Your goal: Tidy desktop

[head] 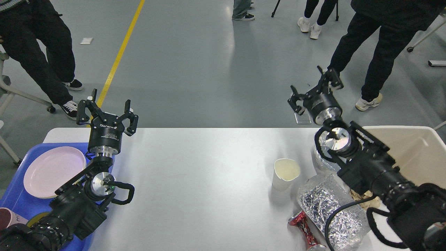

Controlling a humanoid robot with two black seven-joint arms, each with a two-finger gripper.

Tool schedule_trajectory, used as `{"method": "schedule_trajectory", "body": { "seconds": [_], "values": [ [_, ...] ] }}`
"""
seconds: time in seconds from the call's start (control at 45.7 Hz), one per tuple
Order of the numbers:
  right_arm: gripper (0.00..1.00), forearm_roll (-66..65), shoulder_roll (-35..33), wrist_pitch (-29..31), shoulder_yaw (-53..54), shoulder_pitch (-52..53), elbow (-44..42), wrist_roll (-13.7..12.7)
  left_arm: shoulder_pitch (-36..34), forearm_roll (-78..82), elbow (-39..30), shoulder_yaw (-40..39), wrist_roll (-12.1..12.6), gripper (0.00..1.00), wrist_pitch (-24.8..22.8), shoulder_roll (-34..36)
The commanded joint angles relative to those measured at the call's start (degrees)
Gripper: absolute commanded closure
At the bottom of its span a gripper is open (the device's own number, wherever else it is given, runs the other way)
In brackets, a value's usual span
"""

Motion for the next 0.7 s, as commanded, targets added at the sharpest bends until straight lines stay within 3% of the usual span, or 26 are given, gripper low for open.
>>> {"method": "schedule_trajectory", "body": {
  "seconds": [0.0,0.197,0.35,0.416,0.591,0.678],
  "values": [
    [0.0,0.1,-7.7,0.5,-22.1,6.4,0.0,0.0,0.0,0.0,0.0,0.0,0.0,0.03,0.0,0.0],
    [0.0,0.1,-11.1,0.8,-69.8,25.9,1.7,0.1,0.0,-0.1,0.0,0.0,0.0,0.03,0.0,0.0],
    [0.0,0.1,-11.4,0.9,-99.4,36.4,15.4,0.1,0.0,-0.1,0.0,0.0,0.0,0.03,0.0,0.0],
    [0.0,0.1,-12.4,0.8,-104.9,40.5,22.3,0.1,0.0,-0.1,0.0,0.0,0.0,0.03,0.0,0.0],
    [0.0,0.1,-16.4,1.2,-106.4,52.0,37.9,0.1,0.0,-0.1,0.0,0.0,0.1,0.03,0.0,0.0],
    [0.0,0.0,-16.6,8.2,-108.2,56.7,47.4,0.1,0.0,-0.1,0.0,0.0,0.1,0.03,0.0,0.0]
  ]
}}
